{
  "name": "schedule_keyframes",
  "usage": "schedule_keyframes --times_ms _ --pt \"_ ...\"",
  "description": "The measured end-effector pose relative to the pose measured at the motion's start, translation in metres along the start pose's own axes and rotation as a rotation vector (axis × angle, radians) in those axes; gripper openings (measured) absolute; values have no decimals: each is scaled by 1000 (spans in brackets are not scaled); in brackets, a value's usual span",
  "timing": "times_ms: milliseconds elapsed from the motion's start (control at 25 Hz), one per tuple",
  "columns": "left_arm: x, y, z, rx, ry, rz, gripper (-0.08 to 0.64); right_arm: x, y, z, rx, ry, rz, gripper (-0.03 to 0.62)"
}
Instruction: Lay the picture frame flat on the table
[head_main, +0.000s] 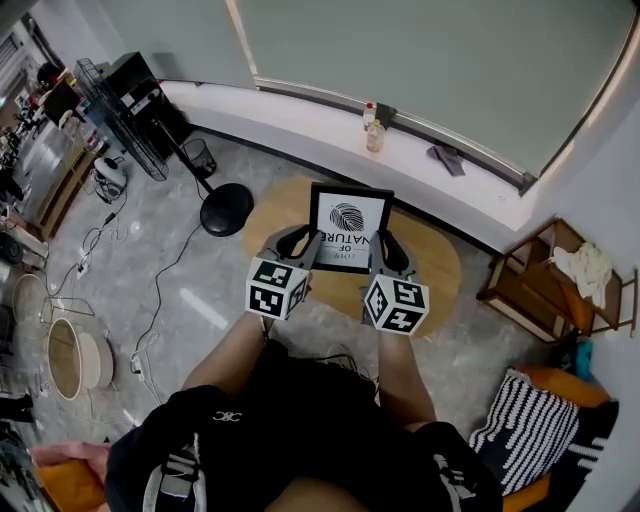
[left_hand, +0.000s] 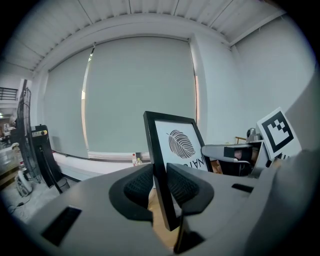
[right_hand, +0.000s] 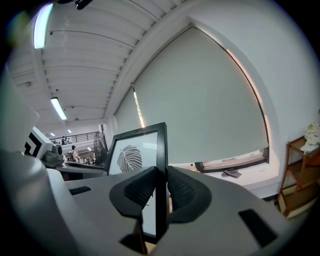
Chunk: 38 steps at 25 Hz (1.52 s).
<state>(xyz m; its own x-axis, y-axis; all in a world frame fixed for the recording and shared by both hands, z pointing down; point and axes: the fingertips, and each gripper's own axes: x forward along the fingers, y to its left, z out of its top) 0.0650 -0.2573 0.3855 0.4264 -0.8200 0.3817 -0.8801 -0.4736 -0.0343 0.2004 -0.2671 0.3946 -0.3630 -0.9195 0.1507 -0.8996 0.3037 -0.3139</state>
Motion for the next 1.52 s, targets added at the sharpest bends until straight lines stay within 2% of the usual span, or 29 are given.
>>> schedule_keyframes --times_ms 280,600,880,1120,1520 --pt "29 14 -12 -23 13 -30 98 23 -10 -13 -16 38 -26 87" --pt "58 58 -23 -65 5 -85 98 70 -1 -25 -60 72 -59 89" --pt "106 100 -54 -118 97 -144 97 125 -7 -62 -18 186 -96 91" --pt "145 125 -104 -166 216 -201 98 164 -21 -118 62 322 -126 92" --pt "198 156 -226 -204 453 -301 99 205 -37 -252 204 578 -198 92"
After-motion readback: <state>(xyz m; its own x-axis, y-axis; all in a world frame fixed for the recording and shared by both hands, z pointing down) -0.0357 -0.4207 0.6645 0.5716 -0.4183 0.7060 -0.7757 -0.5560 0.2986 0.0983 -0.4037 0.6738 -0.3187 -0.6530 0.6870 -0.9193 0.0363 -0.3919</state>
